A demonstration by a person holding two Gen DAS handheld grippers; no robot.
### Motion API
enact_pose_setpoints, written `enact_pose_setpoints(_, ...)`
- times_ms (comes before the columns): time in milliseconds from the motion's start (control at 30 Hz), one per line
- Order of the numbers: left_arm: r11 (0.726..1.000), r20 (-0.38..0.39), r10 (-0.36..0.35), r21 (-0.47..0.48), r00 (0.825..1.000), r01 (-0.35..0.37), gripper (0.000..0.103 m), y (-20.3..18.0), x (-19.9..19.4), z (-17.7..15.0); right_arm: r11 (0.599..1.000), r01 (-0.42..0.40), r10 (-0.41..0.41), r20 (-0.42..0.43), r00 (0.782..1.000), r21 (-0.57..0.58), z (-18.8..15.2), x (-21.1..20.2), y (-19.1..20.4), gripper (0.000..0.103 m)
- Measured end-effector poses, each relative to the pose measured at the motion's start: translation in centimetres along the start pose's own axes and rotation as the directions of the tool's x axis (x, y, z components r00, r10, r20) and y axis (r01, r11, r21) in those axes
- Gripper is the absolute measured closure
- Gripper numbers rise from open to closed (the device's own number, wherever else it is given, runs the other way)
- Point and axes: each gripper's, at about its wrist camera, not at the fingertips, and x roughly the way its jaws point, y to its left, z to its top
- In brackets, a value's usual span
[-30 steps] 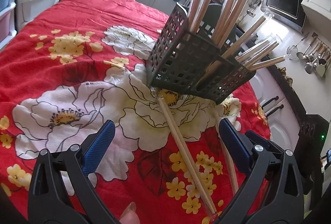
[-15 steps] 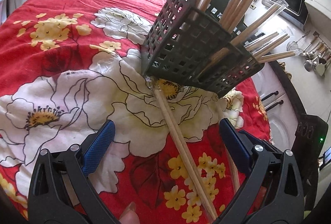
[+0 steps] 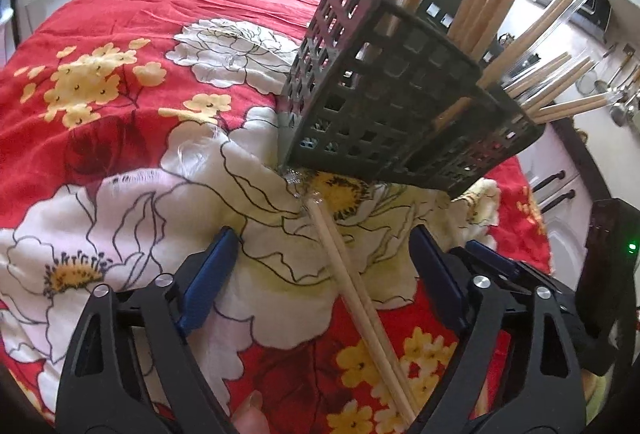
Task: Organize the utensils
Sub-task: 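Close the left tool on a wrapped chopstick while the right tool grasps another, then lift both held chopsticks upright and carry them above the mesh basket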
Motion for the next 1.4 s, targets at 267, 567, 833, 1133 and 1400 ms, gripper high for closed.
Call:
enact_pose_setpoints(267, 0.989, 0.008, 0.106, 0.103, 0.994, -0.107, 0.033, -1.1, 0.9, -0.1, 1.000, 0.016, -0.016, 0.014, 1.000, 0.021, -0.6, -0.3, -0.7, 0.082)
enact_pose_setpoints(567, 0.984, 0.022, 0.145, 0.100, 0.989, -0.146, 0.061, -0.2, 0.5, -0.2, 0.988, -0.084, 0.081, 0.033, 0.996, 0.132, -0.9, -1.6, -2.2, 0.092)
enact_pose_setpoints(833, 0.988, 0.009, 0.131, 0.087, 0.991, -0.131, 0.084, 0.9, -0.4, -0.3, 0.985, -0.136, 0.124, 0.116, 0.985, 0.103, -0.6, -4.5, -0.7, 0.092)
enact_pose_setpoints(1133, 0.996, -0.014, 0.041, 0.075, 0.999, -0.040, 0.095, 0.3, -1.5, -0.9, 0.981, -0.182, 0.167, 0.178, 0.970, 0.067, 0.1, -7.0, 0.8, 0.093)
enact_pose_setpoints(1400, 0.994, 0.061, -0.044, 0.104, 0.997, 0.037, 0.098, -2.1, -4.9, -0.6, 0.978, -0.202, 0.187, 0.240, 0.953, 0.041, 0.5, -9.4, 1.7, 0.094)
